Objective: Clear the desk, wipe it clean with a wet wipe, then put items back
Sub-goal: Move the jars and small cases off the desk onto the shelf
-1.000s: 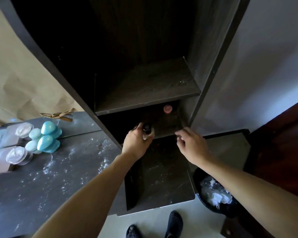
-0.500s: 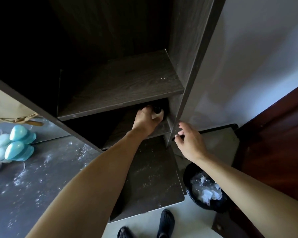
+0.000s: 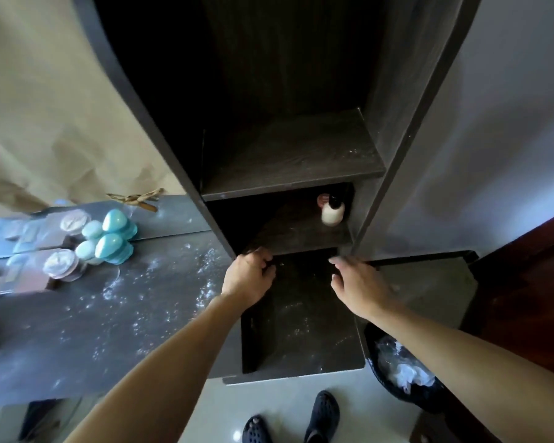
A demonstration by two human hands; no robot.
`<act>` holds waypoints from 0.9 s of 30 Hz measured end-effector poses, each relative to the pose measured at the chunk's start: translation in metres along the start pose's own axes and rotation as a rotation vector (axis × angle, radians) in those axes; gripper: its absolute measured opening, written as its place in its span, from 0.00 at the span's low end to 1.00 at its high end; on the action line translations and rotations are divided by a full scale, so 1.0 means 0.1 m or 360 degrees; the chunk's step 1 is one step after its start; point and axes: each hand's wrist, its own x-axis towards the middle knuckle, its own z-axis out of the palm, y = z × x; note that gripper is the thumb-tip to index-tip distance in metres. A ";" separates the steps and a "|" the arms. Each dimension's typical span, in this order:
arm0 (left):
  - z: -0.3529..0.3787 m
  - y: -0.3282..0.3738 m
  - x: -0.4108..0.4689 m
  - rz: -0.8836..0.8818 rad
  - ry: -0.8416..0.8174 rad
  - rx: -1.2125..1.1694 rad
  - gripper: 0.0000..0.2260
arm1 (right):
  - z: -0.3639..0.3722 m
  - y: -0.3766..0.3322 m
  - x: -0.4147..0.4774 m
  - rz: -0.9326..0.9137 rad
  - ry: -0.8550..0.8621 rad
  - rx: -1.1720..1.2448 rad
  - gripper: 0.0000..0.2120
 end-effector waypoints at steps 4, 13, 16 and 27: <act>-0.32 -0.58 -0.43 -0.0201 0.0016 0.0153 0.09 | 0.12 -0.62 0.14 -0.0357 -0.0120 -0.0007 0.17; -1.12 -1.69 -1.06 -0.0563 0.0319 0.0172 0.10 | 0.39 -2.07 0.53 -0.0825 -0.0292 -0.0050 0.16; -1.32 -2.02 -1.12 -0.0624 0.0357 0.0178 0.10 | 0.50 -2.44 0.68 -0.0881 -0.0327 -0.0093 0.16; -1.93 -3.47 -0.62 -0.0636 0.0147 0.0264 0.15 | 1.34 -3.74 1.50 -0.0831 -0.0457 -0.0325 0.17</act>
